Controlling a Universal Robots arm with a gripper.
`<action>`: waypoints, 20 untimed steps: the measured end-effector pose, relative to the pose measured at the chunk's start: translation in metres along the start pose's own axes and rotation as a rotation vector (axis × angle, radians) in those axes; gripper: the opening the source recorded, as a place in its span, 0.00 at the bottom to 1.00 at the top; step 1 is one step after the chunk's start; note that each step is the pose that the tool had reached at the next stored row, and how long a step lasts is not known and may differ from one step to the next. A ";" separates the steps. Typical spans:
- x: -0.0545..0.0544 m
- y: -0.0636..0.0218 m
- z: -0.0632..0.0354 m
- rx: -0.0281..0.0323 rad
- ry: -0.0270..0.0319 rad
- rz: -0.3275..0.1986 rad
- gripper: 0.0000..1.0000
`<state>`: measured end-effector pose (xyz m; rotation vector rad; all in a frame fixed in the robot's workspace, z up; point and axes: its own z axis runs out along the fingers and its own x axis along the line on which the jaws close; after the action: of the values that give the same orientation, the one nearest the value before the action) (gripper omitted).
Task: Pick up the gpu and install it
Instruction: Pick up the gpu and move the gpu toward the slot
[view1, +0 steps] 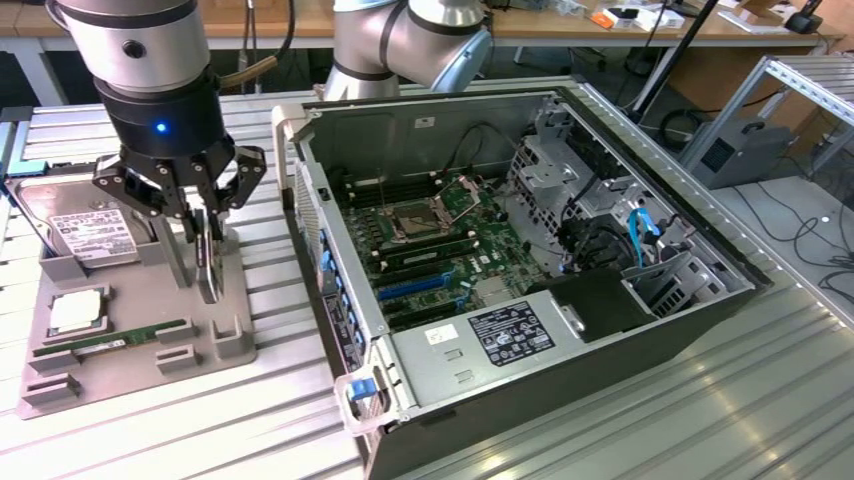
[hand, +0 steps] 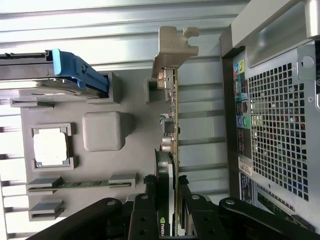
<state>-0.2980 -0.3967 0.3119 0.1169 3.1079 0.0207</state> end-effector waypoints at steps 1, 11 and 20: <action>0.000 0.0000 -0.0005 -0.0004 -0.0001 0.000 0.27; 0.000 0.0002 -0.0118 -0.0041 0.0002 0.000 0.27; -0.001 0.0003 -0.0216 -0.0070 0.0004 0.000 0.27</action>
<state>-0.2980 -0.3967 0.3335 0.1171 3.1079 0.0316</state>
